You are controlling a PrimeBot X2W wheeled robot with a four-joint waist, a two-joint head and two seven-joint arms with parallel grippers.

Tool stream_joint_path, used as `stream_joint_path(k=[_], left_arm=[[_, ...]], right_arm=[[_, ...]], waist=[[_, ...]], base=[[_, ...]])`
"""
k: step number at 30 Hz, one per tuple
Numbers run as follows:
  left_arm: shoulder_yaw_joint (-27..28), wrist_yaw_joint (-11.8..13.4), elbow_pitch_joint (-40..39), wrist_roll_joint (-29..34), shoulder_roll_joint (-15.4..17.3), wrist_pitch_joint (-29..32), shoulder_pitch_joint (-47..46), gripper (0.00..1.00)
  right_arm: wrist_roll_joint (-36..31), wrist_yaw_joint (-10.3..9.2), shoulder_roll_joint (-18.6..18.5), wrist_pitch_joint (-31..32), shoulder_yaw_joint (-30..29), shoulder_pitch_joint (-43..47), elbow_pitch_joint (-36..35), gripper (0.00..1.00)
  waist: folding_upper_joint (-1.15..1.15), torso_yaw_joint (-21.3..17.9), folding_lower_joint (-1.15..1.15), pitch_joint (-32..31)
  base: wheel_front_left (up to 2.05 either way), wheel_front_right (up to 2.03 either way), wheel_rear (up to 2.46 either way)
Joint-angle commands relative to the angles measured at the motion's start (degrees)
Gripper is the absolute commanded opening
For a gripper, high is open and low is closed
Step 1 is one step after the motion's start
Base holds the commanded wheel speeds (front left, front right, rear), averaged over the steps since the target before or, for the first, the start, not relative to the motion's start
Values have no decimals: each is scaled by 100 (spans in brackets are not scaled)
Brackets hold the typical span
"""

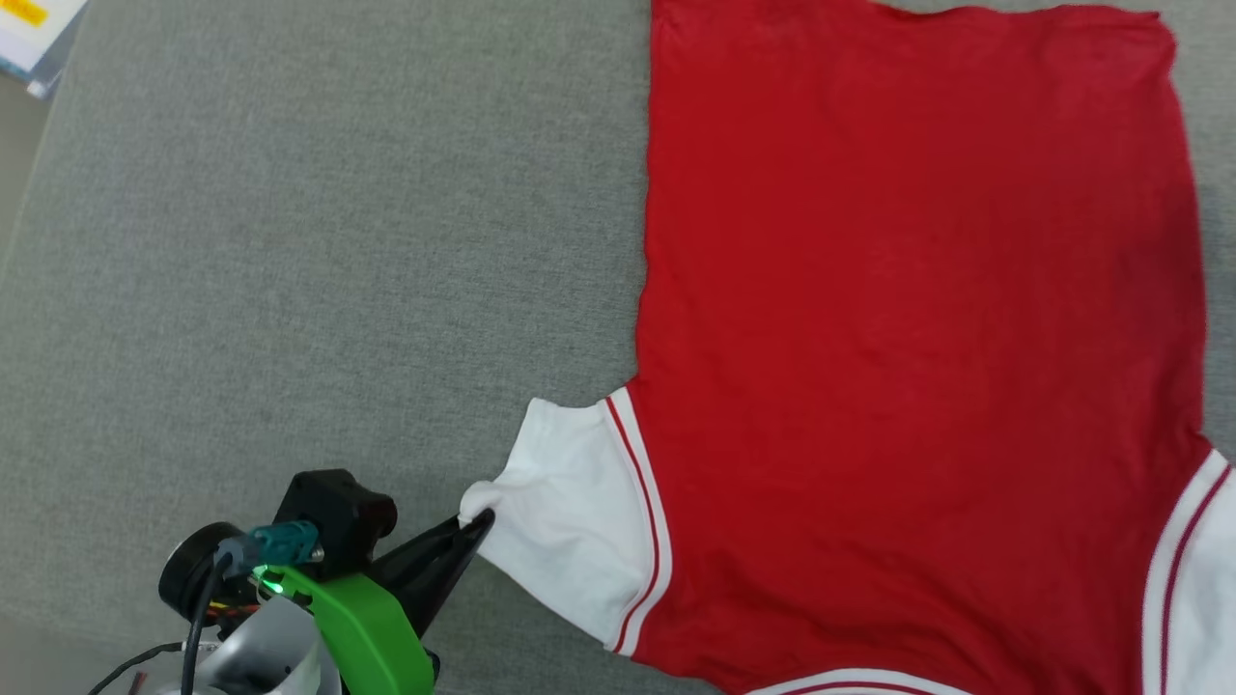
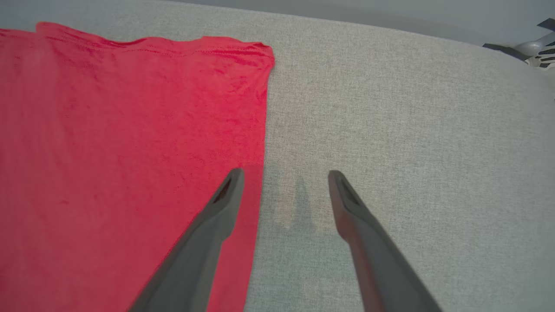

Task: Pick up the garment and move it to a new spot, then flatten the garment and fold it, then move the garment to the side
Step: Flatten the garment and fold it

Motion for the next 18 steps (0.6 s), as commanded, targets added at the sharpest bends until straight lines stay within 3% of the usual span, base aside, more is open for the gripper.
stream_joint_path(k=[1,10,18], left_arm=[[-23,-8,-48,46,-44,4,-100,0],[-164,-111,-111,83,-191,11,-267,0],[-215,-179,6,-24,-371,-108,-308,0]], right_arm=[[-134,-45,-8,91,-13,-254,165,100],[-697,-45,-95,177,-116,-1298,1069,100],[-1088,-45,-73,-133,-540,-1634,1664,100]], waist=[[66,670,-1,749],[66,1082,-1,1147],[66,1294,-1,1313]], base=[[0,0,0],[0,0,0],[0,0,0]])
